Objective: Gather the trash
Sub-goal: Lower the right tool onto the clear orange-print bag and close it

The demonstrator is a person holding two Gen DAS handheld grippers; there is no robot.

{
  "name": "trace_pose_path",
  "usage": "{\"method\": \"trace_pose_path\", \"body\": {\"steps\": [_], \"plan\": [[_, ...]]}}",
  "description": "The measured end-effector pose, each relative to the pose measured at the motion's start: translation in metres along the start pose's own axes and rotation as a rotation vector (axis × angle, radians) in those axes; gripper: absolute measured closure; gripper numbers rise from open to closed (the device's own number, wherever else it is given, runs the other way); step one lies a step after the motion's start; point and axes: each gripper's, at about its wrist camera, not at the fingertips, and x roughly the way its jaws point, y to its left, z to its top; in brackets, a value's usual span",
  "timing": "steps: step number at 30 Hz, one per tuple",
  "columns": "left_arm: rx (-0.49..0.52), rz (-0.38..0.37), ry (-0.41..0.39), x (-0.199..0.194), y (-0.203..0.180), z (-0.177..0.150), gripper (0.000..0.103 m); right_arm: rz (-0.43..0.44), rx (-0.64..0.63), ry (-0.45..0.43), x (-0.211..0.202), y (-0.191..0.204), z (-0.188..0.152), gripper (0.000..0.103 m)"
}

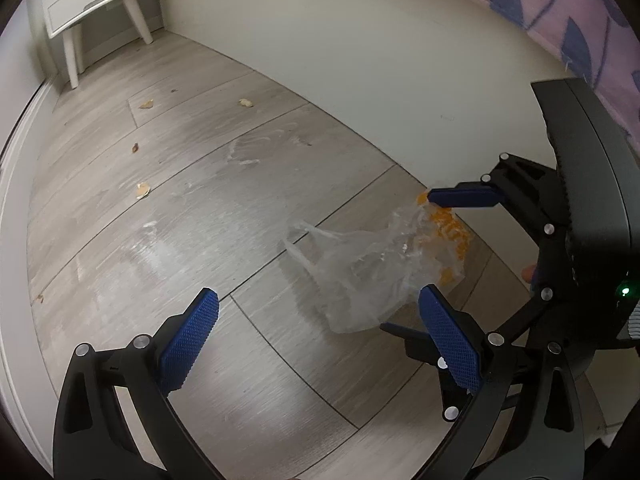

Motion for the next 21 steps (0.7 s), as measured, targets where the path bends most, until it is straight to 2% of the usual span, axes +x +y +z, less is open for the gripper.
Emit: {"method": "trace_pose_path", "body": {"steps": [3, 4, 5, 7, 10, 12, 13, 15, 16, 21], "plan": [[0.004, -0.004, 0.010, 0.000, 0.001, -0.003, 0.006, -0.003, 0.007, 0.003, 0.002, 0.000, 0.000, 0.007], [0.003, -0.003, 0.014, 0.000, 0.003, -0.005, 0.006, 0.000, 0.011, 0.004, 0.002, 0.000, 0.001, 0.010], [0.001, -0.001, 0.017, -0.001, 0.003, -0.007, 0.006, 0.002, 0.015, 0.006, 0.003, 0.001, 0.000, 0.025], [-0.006, 0.000, 0.025, -0.001, 0.007, -0.009, 0.006, -0.007, 0.009, 0.015, 0.006, 0.002, -0.001, 0.043], [-0.010, 0.001, 0.028, 0.000, 0.010, -0.010, 0.006, -0.006, 0.017, 0.027, 0.010, 0.000, -0.002, 0.049], [-0.011, 0.002, 0.028, 0.001, 0.011, -0.011, 0.006, 0.002, 0.023, 0.030, 0.011, -0.001, -0.003, 0.062], [-0.012, 0.002, 0.027, 0.001, 0.011, -0.011, 0.006, 0.001, 0.024, 0.030, 0.011, -0.001, -0.003, 0.072], [-0.020, 0.003, 0.026, 0.001, 0.013, -0.011, 0.006, 0.004, 0.030, 0.024, 0.010, -0.001, -0.001, 0.082], [-0.022, 0.004, 0.025, 0.001, 0.013, -0.011, 0.006, 0.010, 0.032, 0.023, 0.010, -0.001, 0.000, 0.086], [-0.027, 0.008, 0.022, -0.001, 0.015, -0.011, 0.006, 0.056, 0.035, 0.018, 0.007, 0.002, 0.003, 0.094]]}}
